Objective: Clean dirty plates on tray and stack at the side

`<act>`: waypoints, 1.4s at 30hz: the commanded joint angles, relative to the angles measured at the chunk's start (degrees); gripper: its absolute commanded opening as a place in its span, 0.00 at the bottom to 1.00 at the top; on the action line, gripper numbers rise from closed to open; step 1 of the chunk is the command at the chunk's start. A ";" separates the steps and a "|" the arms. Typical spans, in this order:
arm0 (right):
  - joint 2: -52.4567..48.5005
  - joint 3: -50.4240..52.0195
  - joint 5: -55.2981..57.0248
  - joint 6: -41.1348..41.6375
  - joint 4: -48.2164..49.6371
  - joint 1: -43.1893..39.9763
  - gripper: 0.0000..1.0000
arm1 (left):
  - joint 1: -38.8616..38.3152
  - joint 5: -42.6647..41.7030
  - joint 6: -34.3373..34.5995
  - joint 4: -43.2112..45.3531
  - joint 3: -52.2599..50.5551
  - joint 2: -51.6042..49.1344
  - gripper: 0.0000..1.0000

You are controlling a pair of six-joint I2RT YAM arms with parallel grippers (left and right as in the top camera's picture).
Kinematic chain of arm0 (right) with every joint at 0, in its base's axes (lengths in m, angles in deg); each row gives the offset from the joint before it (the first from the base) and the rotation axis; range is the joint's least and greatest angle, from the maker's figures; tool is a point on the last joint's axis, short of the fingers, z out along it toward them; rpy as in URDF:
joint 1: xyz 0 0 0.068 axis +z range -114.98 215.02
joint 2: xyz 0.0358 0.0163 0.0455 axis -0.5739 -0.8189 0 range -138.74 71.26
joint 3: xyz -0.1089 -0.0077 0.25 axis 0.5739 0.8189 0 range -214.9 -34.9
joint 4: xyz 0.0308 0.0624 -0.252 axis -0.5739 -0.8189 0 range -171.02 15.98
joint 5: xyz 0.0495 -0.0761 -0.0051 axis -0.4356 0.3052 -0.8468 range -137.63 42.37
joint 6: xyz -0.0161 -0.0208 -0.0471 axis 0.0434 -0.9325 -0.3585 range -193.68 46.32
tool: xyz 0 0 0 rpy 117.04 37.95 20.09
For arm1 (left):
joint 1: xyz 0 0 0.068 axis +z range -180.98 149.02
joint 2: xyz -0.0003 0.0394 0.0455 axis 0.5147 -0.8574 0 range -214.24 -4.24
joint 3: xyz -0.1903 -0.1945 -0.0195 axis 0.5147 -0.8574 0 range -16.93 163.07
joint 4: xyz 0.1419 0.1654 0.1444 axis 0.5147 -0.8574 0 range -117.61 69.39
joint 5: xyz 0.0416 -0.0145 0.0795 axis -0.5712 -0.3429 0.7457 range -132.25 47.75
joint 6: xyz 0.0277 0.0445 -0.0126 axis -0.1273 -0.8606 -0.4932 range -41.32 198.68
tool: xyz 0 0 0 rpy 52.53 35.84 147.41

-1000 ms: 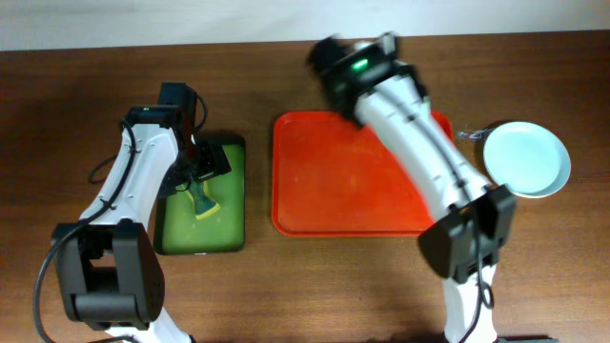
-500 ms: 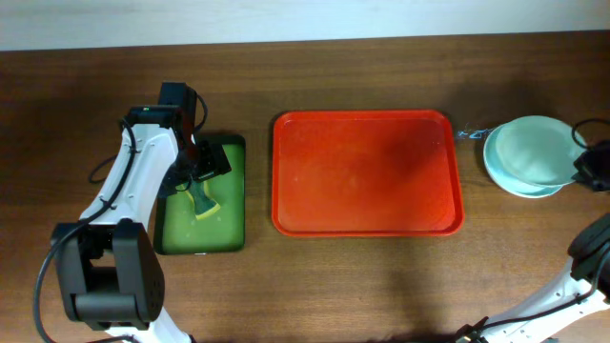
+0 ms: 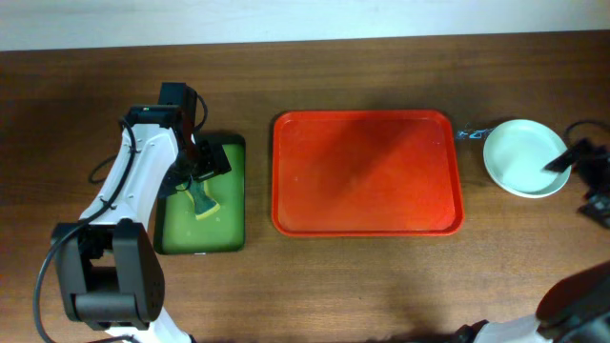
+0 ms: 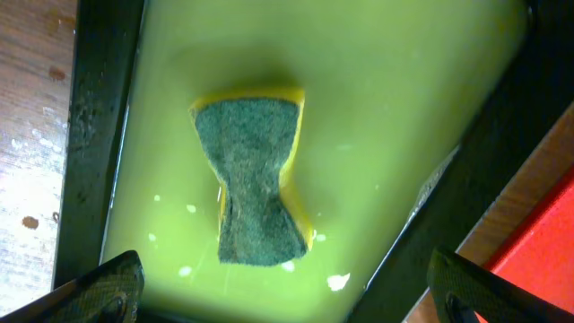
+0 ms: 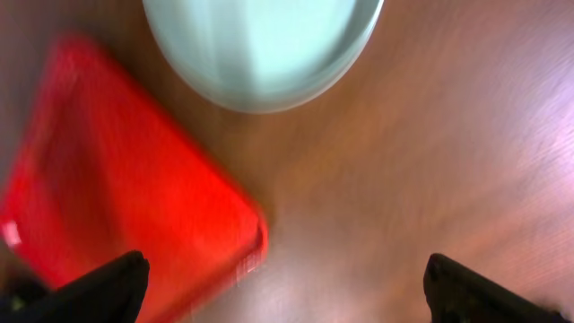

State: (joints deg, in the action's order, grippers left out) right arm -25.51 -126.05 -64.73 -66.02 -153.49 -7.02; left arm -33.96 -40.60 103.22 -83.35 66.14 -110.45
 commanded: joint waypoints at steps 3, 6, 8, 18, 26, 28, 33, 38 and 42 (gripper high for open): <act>25.77 21.53 -0.83 -2.95 6.47 7.74 0.99 | 0.15 -0.42 0.07 -0.11 0.66 0.92 0.99; 50.93 38.23 -5.22 -2.89 13.75 14.91 0.99 | 0.15 -0.42 0.07 -0.11 0.66 0.92 0.99; 57.57 40.72 -5.18 -2.75 13.49 15.41 0.98 | 0.15 -0.42 0.07 -0.11 0.66 0.92 0.99; 56.85 41.03 -1.07 -3.06 13.31 15.61 0.99 | 0.15 -0.42 0.07 -0.11 0.66 0.92 0.99; 79.06 60.04 -8.81 -14.73 43.56 39.10 0.98 | 0.15 -0.42 0.07 -0.11 0.66 0.92 0.99; 81.72 66.99 -8.83 -14.71 48.39 39.04 0.98 | 0.15 -0.42 0.07 -0.11 0.66 0.92 0.99; 93.55 76.63 -8.59 -14.71 59.93 39.04 0.98 | 0.15 -0.42 0.07 -0.11 0.66 0.92 0.99; 96.59 80.02 -5.14 -14.71 64.54 39.06 0.98 | 0.15 -0.42 0.07 -0.11 0.66 0.92 0.99; 96.59 80.02 4.20 -14.69 64.54 41.88 0.98 | 0.15 -0.42 0.07 -0.11 0.66 0.92 0.99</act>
State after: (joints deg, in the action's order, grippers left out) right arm 70.42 -46.64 -67.16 -80.36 -89.16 32.65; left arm -33.96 -40.79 103.22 -83.41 66.33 -110.45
